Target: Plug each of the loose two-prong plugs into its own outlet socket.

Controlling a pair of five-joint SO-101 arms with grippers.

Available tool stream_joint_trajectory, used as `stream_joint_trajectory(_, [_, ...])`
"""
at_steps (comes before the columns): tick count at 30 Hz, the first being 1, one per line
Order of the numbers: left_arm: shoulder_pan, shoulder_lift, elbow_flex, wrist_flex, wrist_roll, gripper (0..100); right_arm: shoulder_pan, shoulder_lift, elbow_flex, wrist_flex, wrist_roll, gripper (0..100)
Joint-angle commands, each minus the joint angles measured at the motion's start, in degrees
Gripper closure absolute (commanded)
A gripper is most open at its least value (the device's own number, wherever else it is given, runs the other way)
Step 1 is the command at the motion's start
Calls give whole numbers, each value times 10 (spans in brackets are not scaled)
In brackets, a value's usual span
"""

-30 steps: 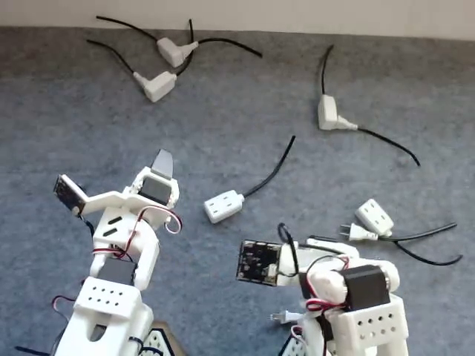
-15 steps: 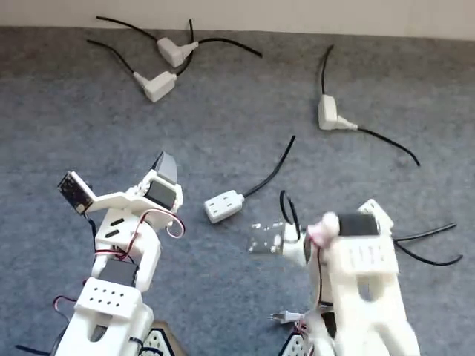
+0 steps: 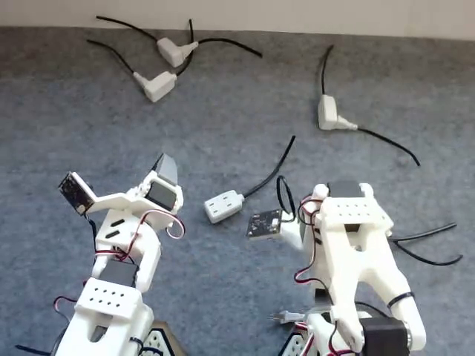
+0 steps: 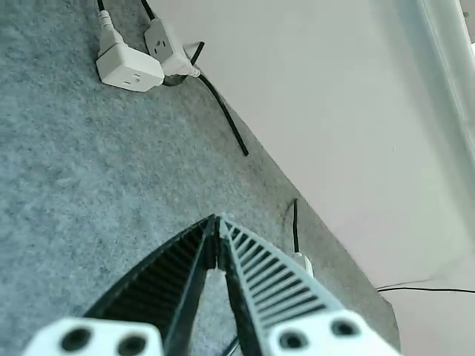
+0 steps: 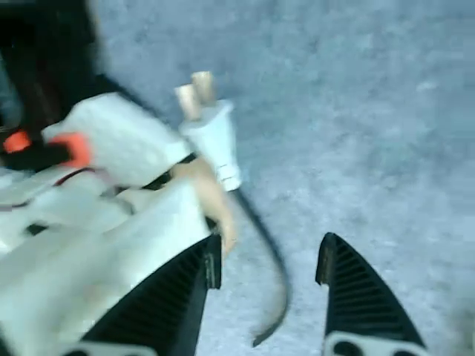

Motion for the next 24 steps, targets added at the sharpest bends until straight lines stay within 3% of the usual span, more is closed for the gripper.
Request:
stream_joint_trajectory(1, [28,1,-3,3,-5,993,-9,0,-20,-120,-146,785])
stream_joint_trajectory(5, [44,1,-2,4,-88,993,-39,7,-21,-256,-317,786])
stream_joint_trajectory(9, [46,1,-2,4,-147,993,-76,7,-27,-293,-437,825])
stream_joint_trajectory(12, [47,1,-7,14,-146,993,-92,7,-36,-291,-469,886])
stream_joint_trajectory(17, [70,21,-77,142,-149,993,-94,7,-38,-295,-535,896])
stream_joint_trajectory(20, [75,89,-131,174,-149,993,-86,7,-38,-295,-581,896])
stream_joint_trajectory(24, [109,198,-200,196,-222,993,-19,7,-49,-291,-601,896])
